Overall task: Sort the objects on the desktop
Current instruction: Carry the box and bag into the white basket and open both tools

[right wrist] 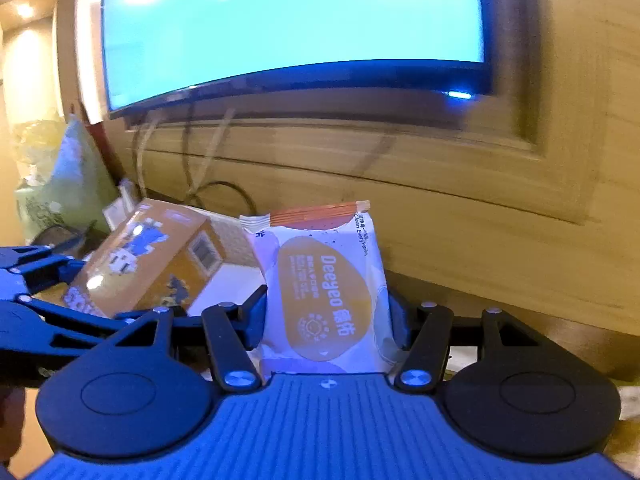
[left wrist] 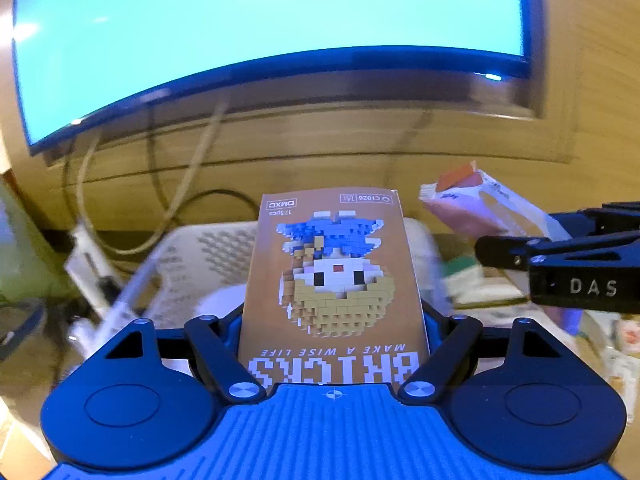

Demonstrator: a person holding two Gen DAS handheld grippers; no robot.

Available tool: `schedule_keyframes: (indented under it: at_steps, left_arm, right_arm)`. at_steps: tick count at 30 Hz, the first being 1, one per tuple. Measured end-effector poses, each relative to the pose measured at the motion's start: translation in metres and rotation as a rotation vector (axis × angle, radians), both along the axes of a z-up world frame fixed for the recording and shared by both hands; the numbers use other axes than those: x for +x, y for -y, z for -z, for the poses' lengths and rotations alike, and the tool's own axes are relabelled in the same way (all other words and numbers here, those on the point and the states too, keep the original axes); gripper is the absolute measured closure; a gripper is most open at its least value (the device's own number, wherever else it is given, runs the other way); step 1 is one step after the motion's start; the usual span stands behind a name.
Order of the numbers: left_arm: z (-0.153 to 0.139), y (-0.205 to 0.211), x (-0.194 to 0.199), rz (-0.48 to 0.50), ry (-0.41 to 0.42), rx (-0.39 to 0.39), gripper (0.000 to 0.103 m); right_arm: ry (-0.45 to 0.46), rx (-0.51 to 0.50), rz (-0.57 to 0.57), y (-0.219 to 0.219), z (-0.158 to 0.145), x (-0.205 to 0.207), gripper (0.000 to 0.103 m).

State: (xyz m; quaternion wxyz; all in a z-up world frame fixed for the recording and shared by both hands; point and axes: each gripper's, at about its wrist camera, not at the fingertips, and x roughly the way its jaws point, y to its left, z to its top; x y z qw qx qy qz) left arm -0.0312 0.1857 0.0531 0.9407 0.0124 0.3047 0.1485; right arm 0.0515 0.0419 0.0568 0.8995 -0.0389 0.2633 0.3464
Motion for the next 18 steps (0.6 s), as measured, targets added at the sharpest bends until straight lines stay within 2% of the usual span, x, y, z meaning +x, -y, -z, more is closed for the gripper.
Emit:
schedule_keyframes:
  at_steps: [5, 9, 18]
  left_arm:
    - [-0.002, -0.057, 0.000, -0.027, -0.022, 0.024, 0.023]
    - [0.003, -0.096, 0.004, -0.033, -0.044, 0.014, 0.023]
    - [0.023, -0.150, 0.021, -0.013, -0.091, -0.021, 0.023]
  right_arm:
    - [-0.037, -0.015, 0.005, -0.070, 0.001, 0.003, 0.039]
    - [-0.071, -0.038, 0.037, -0.112, 0.007, 0.003, 0.039]
    - [-0.127, -0.119, 0.117, -0.150, 0.025, 0.013, 0.038]
